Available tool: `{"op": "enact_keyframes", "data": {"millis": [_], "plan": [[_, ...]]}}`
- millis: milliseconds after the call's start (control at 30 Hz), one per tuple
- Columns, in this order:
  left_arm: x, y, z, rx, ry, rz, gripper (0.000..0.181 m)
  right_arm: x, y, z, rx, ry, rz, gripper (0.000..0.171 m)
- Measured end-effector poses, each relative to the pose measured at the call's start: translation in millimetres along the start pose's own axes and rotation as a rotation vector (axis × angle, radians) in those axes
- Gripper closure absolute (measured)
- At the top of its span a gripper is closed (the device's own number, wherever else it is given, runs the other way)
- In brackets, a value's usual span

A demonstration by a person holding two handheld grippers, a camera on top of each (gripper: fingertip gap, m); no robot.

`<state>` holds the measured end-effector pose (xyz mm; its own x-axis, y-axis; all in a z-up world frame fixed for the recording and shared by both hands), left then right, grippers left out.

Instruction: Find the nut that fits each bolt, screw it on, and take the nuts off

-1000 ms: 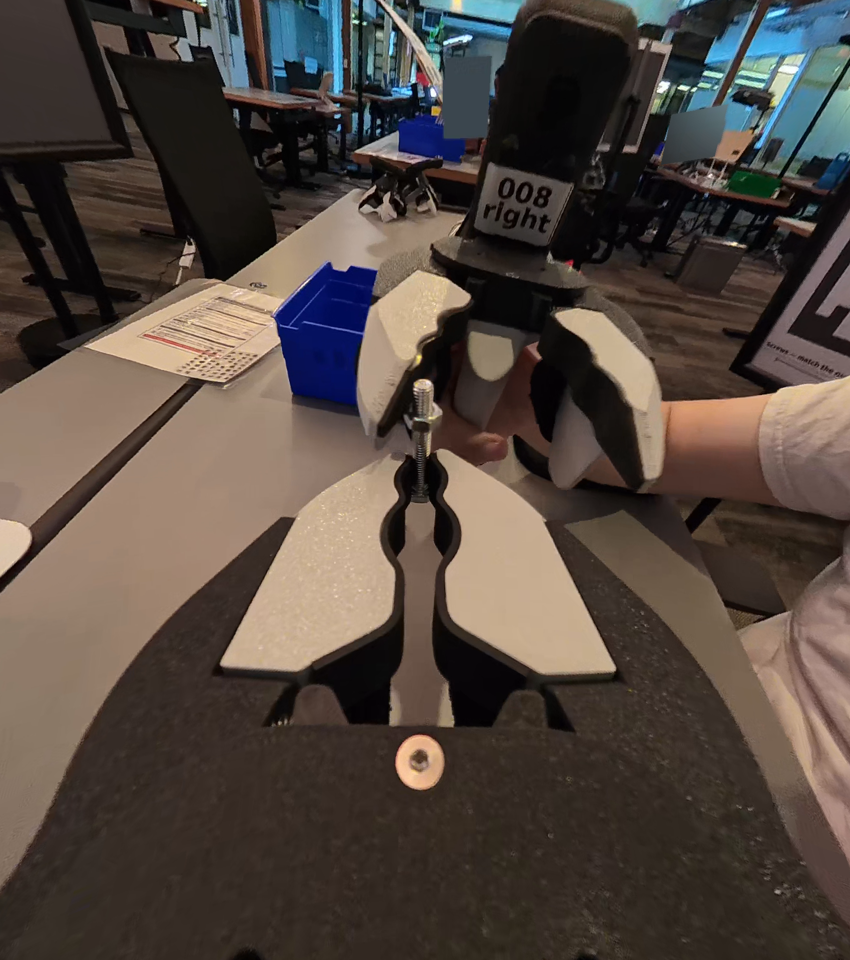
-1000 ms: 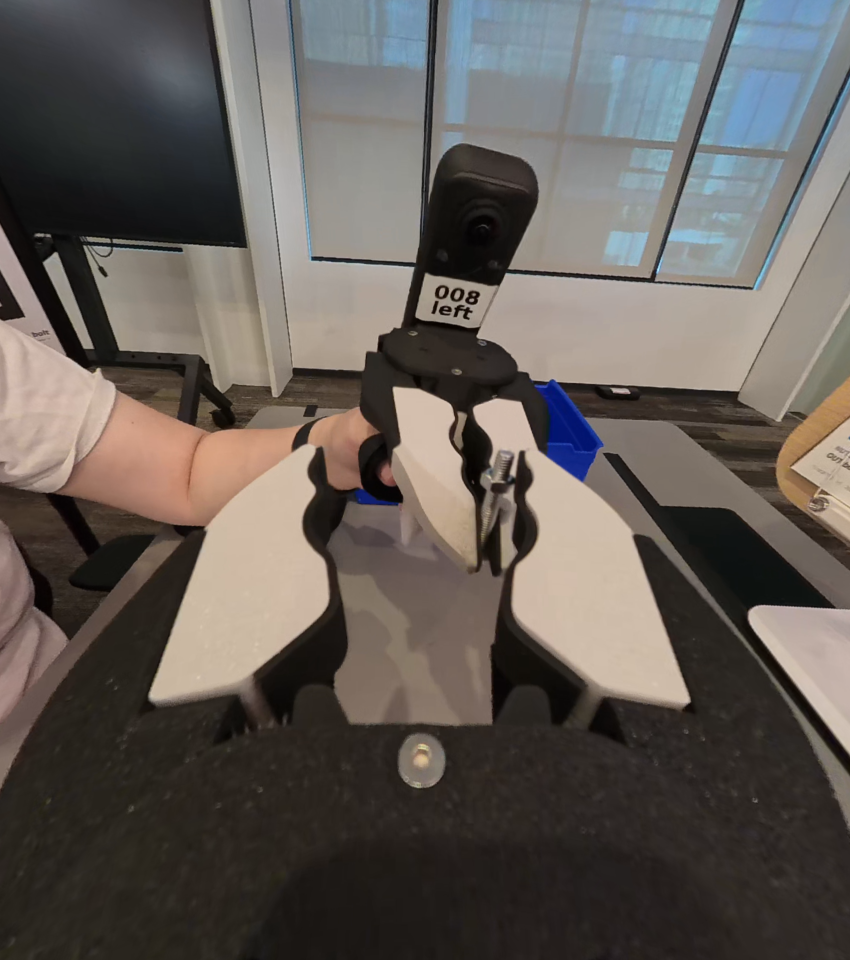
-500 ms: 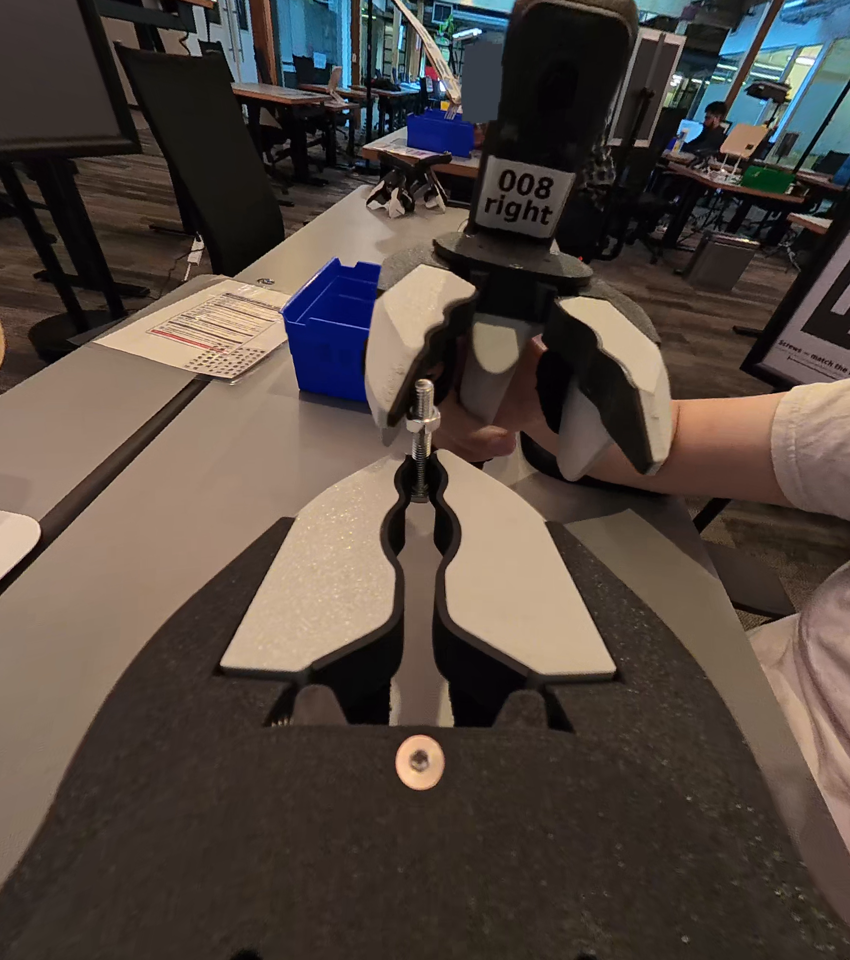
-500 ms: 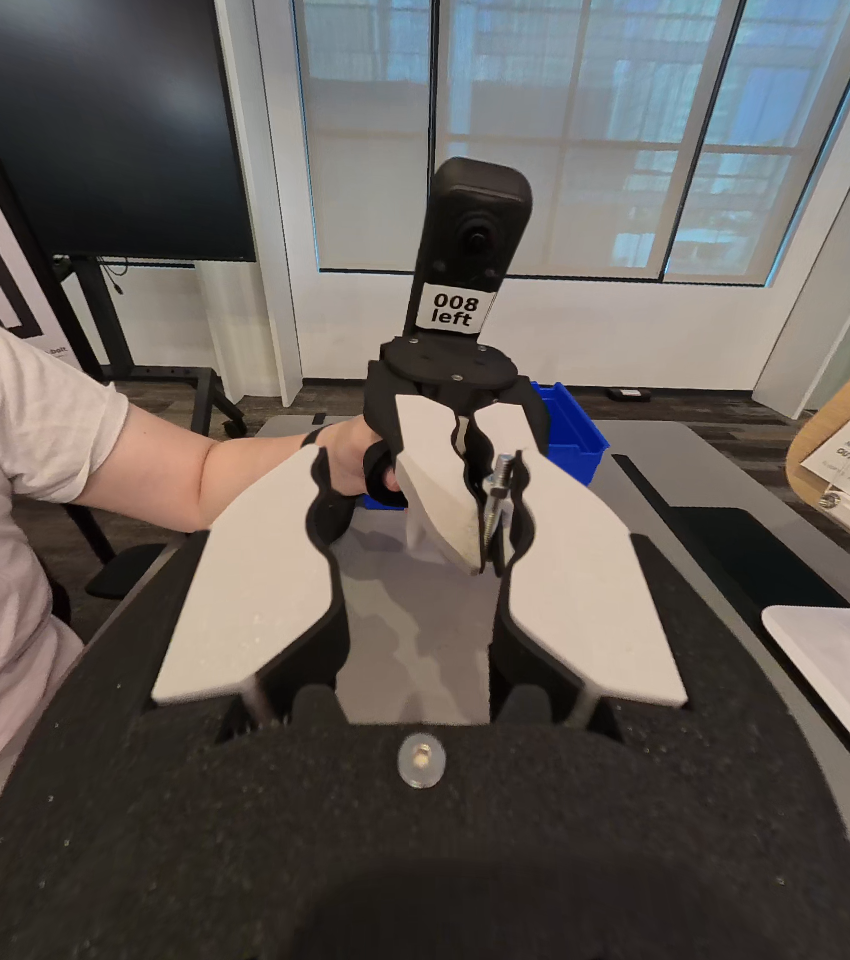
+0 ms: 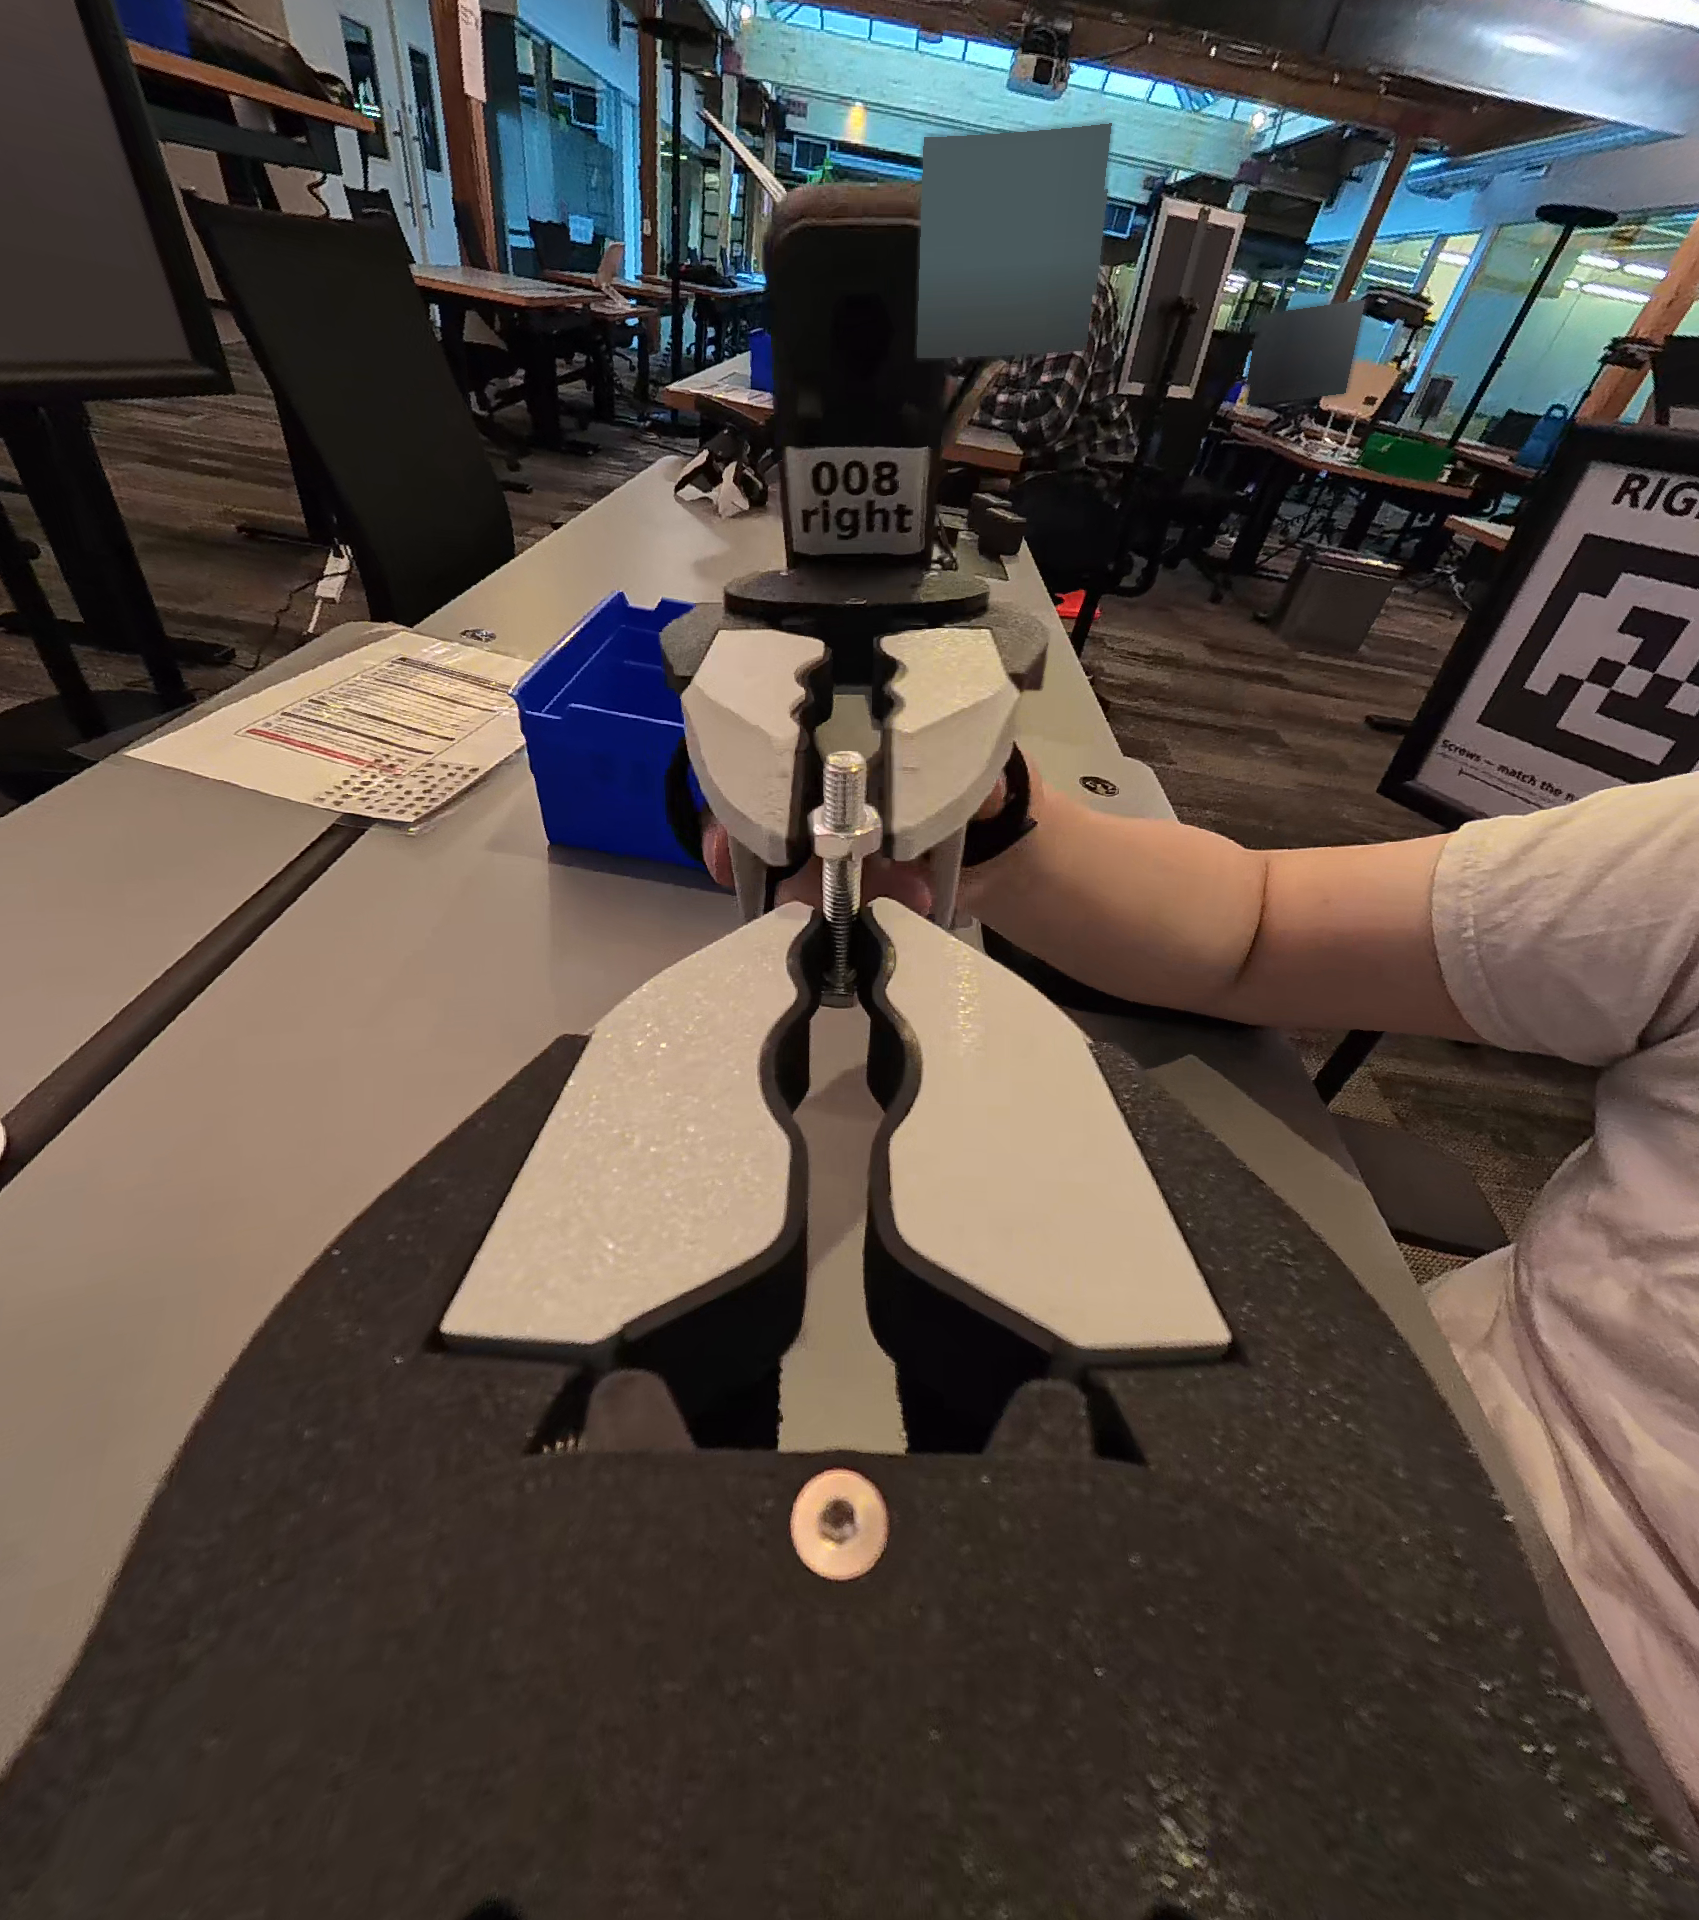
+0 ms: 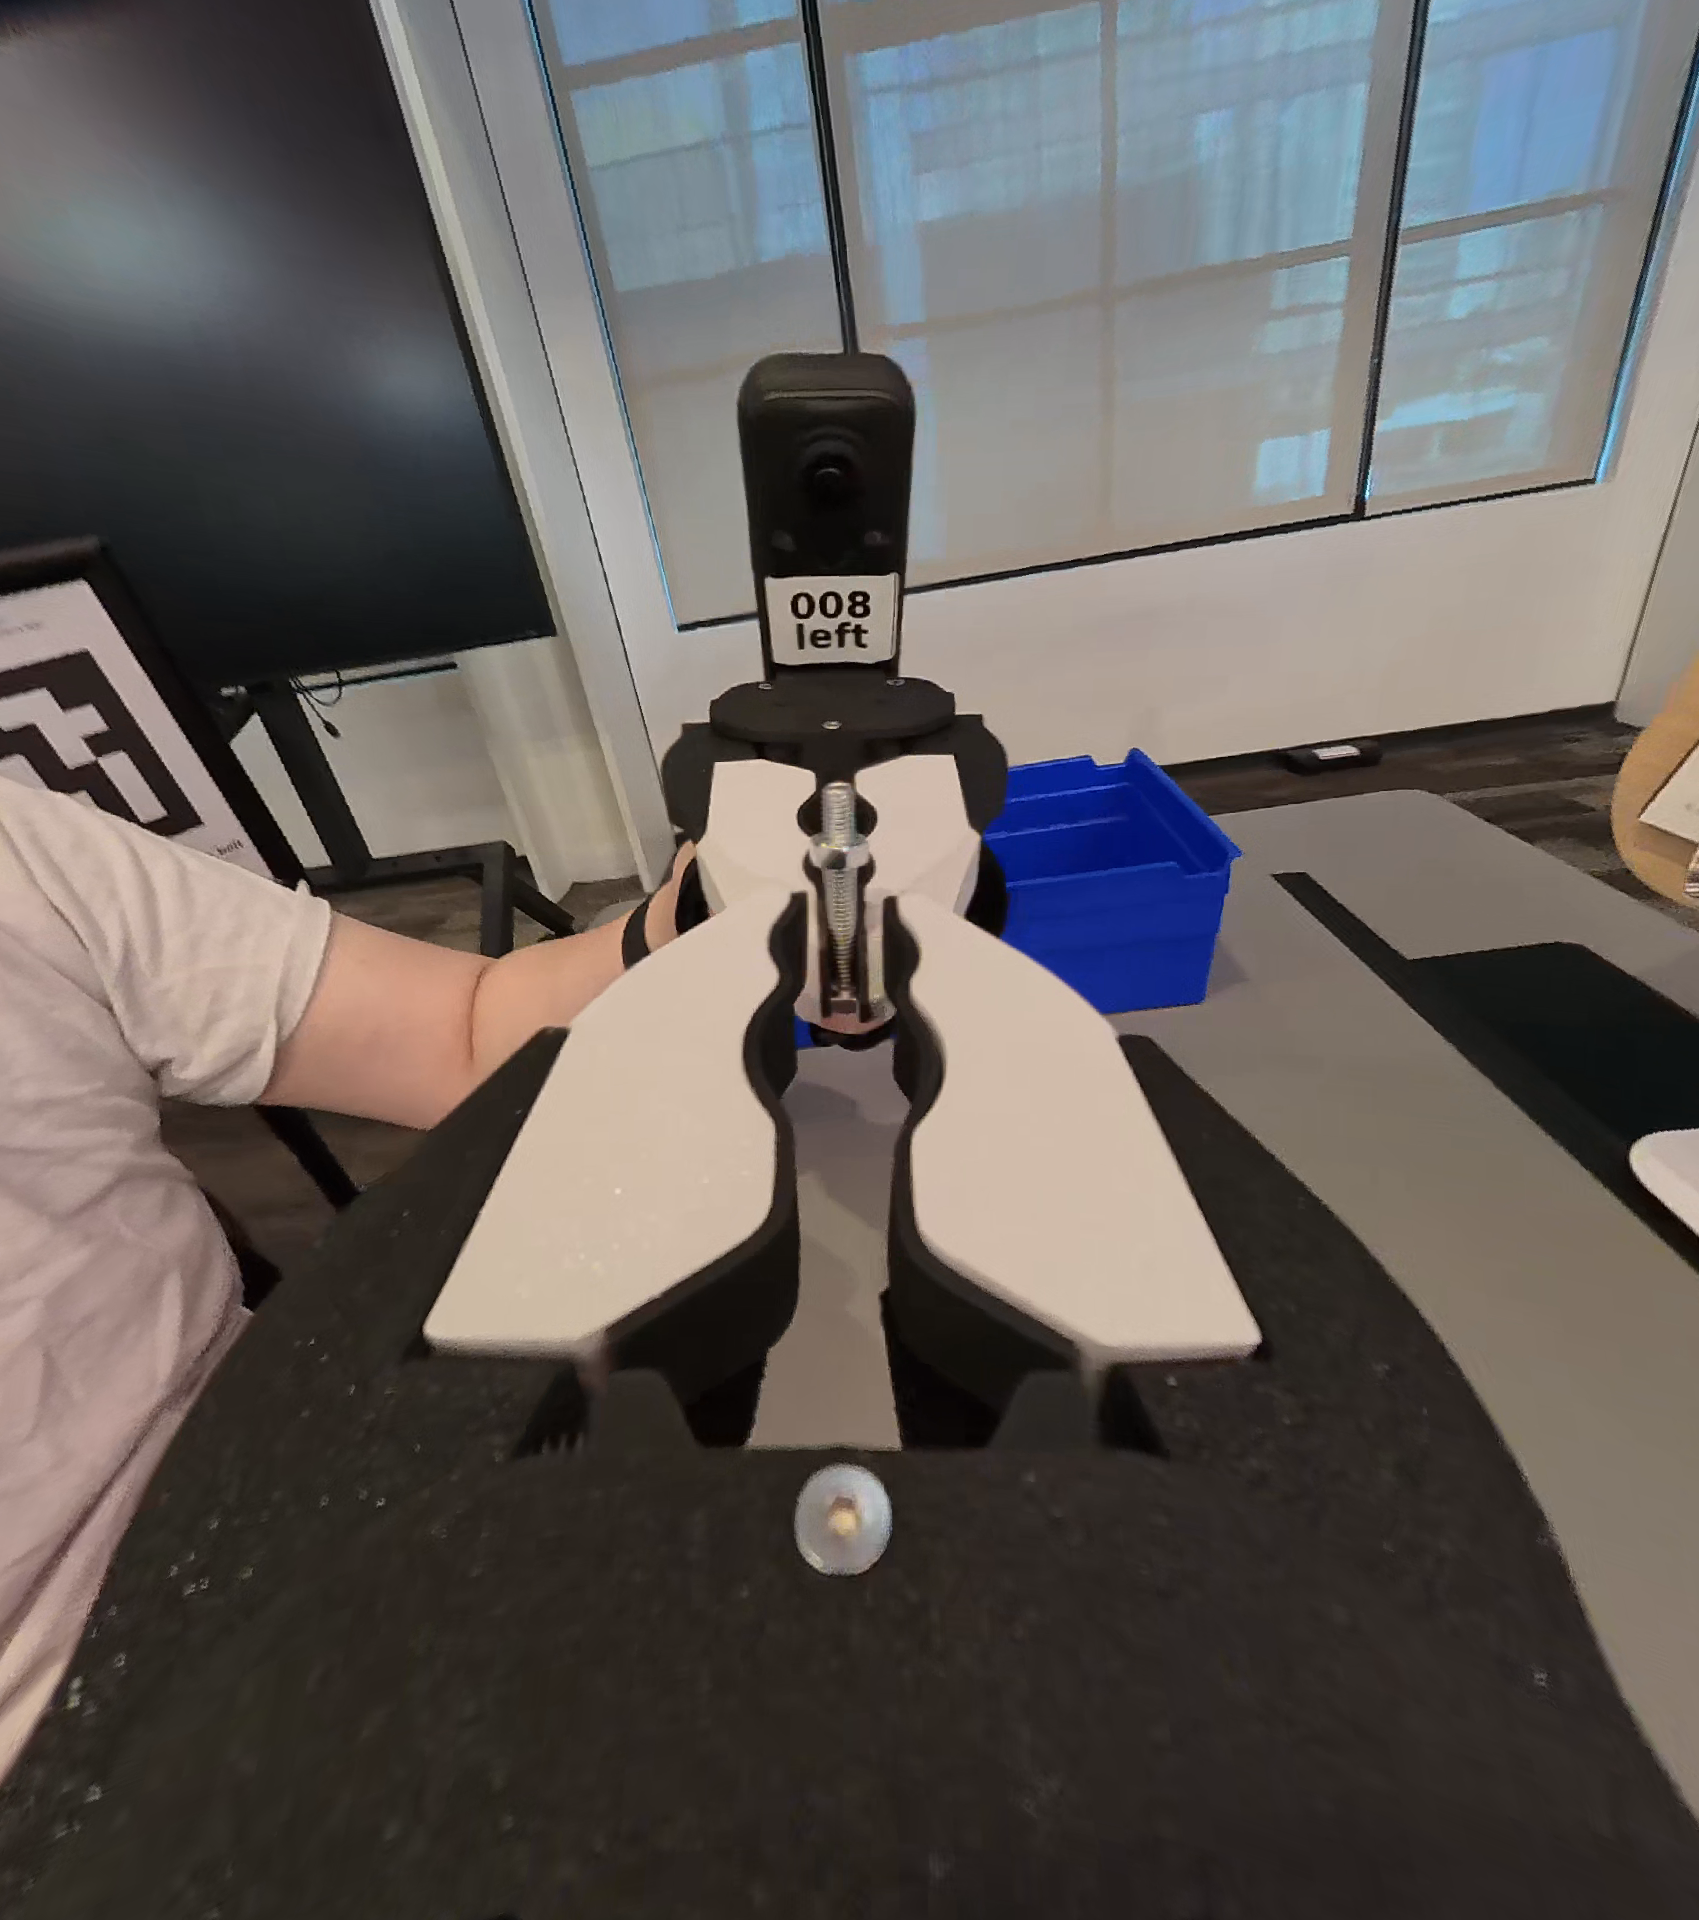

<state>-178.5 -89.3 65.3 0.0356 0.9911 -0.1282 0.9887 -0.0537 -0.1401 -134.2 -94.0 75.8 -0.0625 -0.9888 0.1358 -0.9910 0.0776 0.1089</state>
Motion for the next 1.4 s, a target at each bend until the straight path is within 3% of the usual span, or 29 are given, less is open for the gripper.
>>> {"op": "enact_keyframes", "data": {"millis": [333,600,1000,1167,1400], "plan": [[-4,3,3,0.027,0.015,0.010,0.177,3,6,6,0.019,0.012,-0.025,0.156],[-4,3,5,0.040,0.003,0.027,0.176,2,6,7,0.002,0.017,-0.032,0.166],[5,1,0,0.003,0.004,-0.035,0.156,-1,3,6,-0.015,0.026,-0.020,0.166],[5,5,13,0.102,0.036,-0.043,0.151,-1,-1,1,-0.032,0.021,-0.016,0.166],[-1,14,19,0.101,0.035,-0.005,0.168,0,-1,2,-0.017,0.010,-0.020,0.166]]}}
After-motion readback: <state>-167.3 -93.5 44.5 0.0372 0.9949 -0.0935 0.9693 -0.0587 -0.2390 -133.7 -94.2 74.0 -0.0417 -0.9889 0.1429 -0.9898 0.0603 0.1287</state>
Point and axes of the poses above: each gripper's, where its closed fingertips meet, y out along the fingers, z out of its underside, x = y × z across the jaws, the point moved 3 cm from there along -y, back along the fingers, and after that the axes turned 9 degrees about -z, right-handed, at the moved point
